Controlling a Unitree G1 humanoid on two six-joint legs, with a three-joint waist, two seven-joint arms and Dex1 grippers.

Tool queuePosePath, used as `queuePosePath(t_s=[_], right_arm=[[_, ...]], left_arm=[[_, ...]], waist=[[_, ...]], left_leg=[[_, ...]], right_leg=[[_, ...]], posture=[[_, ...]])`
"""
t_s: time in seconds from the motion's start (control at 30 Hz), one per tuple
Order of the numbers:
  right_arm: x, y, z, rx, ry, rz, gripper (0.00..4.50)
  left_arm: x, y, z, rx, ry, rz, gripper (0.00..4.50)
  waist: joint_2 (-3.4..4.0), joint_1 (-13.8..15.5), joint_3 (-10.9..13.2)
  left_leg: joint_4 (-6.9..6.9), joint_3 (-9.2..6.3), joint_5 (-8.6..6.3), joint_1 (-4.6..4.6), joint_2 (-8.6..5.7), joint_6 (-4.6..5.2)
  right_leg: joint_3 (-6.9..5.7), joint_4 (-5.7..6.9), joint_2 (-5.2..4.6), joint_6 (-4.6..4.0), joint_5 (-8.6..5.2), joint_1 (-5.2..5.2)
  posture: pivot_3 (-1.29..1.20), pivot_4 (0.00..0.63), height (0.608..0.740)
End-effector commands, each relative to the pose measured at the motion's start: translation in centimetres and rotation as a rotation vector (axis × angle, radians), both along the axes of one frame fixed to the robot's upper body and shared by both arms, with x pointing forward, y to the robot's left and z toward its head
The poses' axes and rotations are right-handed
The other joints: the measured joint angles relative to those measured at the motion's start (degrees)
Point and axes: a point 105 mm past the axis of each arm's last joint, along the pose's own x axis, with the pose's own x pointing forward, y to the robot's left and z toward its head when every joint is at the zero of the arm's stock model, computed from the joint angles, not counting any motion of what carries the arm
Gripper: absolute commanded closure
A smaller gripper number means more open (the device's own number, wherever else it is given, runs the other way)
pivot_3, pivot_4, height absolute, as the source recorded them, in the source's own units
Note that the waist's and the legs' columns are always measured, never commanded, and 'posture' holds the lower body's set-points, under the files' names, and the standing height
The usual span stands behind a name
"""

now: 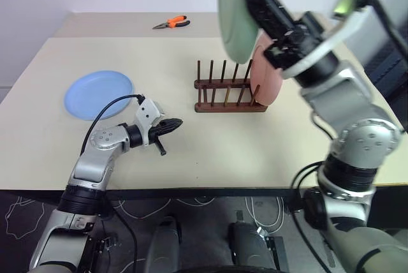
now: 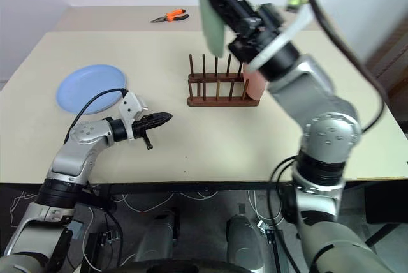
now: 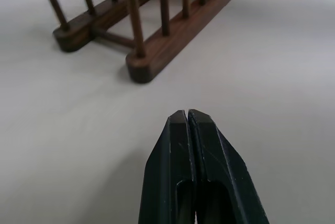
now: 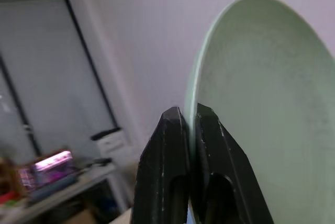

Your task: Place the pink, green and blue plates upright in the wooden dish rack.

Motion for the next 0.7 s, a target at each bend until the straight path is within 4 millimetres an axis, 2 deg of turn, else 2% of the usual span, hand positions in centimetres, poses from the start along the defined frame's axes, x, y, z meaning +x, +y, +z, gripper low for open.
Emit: queuePosePath(t_s=[0.03,0.37,0.47,0.57,0.67,0.7], right_arm=[[1.7,-0.6,-1.1,-0.010,0.056,-0.091,4.48],[4.2,-1.6,-2.9,-0.007,0.134,-0.167,4.48],[5.3,-1.9,-4.2,-0.026,0.199,-0.164,4.48],[6.2,-2.4,-4.6,0.011,0.254,-0.157,4.48],[6.7,-2.8,-4.7,0.004,0.261,-0.184,3.55],[6.8,-2.9,-4.7,-0.004,0.256,-0.196,3.04]], left_arm=[[-0.4,-0.5,1.7,-0.031,-0.062,-0.020,4.50],[-0.8,-1.0,1.5,-0.027,-0.050,-0.032,4.50],[-0.9,-1.3,1.4,-0.024,-0.045,-0.039,4.50],[-0.8,-1.5,1.4,-0.024,-0.046,-0.045,4.50],[-0.8,-1.5,1.4,-0.022,-0.047,-0.044,4.50],[-0.8,-1.5,1.4,-0.022,-0.047,-0.044,4.50]], waist=[[-0.01,0.24,0.00],[0.03,-0.52,0.02],[0.03,-0.50,0.02],[0.02,-0.38,0.02],[0.03,-0.41,0.02],[0.03,-0.43,0.03]], left_leg=[[0.02,0.01,0.00,-0.03,-0.01,0.00],[-0.08,0.02,0.00,-0.02,0.05,0.00],[-0.07,0.02,0.00,-0.02,0.05,0.00],[-0.07,0.02,0.00,-0.03,0.04,0.00],[-0.08,0.03,0.00,-0.03,0.04,0.00],[-0.08,0.02,0.00,-0.02,0.05,0.00]], right_leg=[[0.00,-0.03,-0.01,-0.01,0.01,0.00],[0.01,0.05,0.06,0.00,0.01,-0.11],[0.01,0.04,0.05,0.00,0.01,-0.10],[0.01,0.03,0.05,0.00,0.01,-0.09],[0.01,0.03,0.05,0.00,0.01,-0.10],[0.01,0.03,0.06,0.00,0.01,-0.10]], posture=[[0.00,0.150,0.740],[0.00,0.150,0.740],[0.00,0.150,0.740],[0.00,0.150,0.740],[0.00,0.150,0.740],[0.00,0.150,0.740]])
